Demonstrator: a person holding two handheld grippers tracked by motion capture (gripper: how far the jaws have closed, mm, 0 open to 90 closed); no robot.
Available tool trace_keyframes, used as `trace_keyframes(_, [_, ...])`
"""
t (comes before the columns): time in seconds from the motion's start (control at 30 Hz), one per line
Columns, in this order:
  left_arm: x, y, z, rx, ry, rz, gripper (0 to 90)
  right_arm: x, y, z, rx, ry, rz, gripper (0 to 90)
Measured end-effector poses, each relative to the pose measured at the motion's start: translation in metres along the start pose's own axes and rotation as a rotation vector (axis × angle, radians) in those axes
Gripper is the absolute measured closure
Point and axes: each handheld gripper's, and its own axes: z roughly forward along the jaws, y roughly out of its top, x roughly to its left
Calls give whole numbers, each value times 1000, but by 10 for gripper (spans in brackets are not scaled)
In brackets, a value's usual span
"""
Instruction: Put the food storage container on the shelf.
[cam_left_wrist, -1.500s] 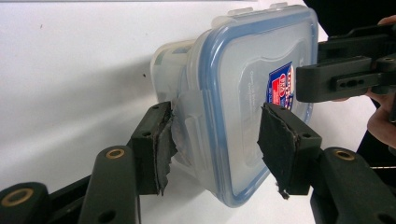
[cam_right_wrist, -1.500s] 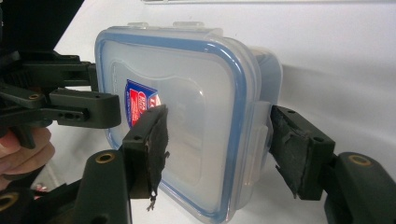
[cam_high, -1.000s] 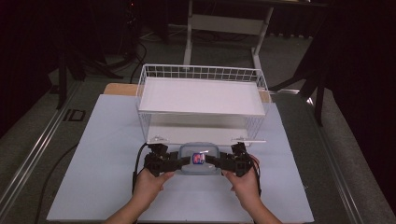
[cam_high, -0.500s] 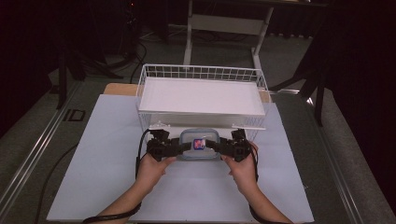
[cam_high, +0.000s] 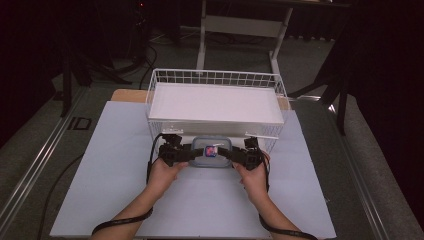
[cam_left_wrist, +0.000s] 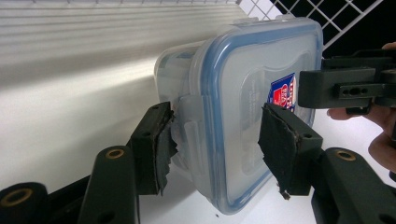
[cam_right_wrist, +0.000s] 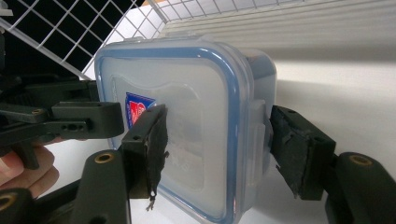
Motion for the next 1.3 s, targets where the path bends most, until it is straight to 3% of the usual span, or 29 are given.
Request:
trace_keyframes(0.47, [16,0,13,-10,-1,-16,459,-10,2,16,3,-16,14,385])
trace_keyframes(0.53, [16,1,13,-22,6,-3,459,-12,2,17,-6,-8,30,385])
trace_keyframes(0.8, [21,0,15,-54,-23,-42,455,-14,5,21,-26,-7,7,373])
trace_keyframes(0.97, [24,-2,18,-76,-29,-13,419,-16,5,23,-37,-9,-5,365])
trace_keyframes(1.07, [22,-2,22,-88,-12,0,386,-18,6,24,-26,-2,31,361])
trace_keyframes(1.2, [25,-2,26,-103,-22,-5,358,-19,6,27,-43,-7,7,342])
trace_keyframes(1.3, [24,-1,27,-116,-2,29,343,-19,7,28,-49,-12,5,338])
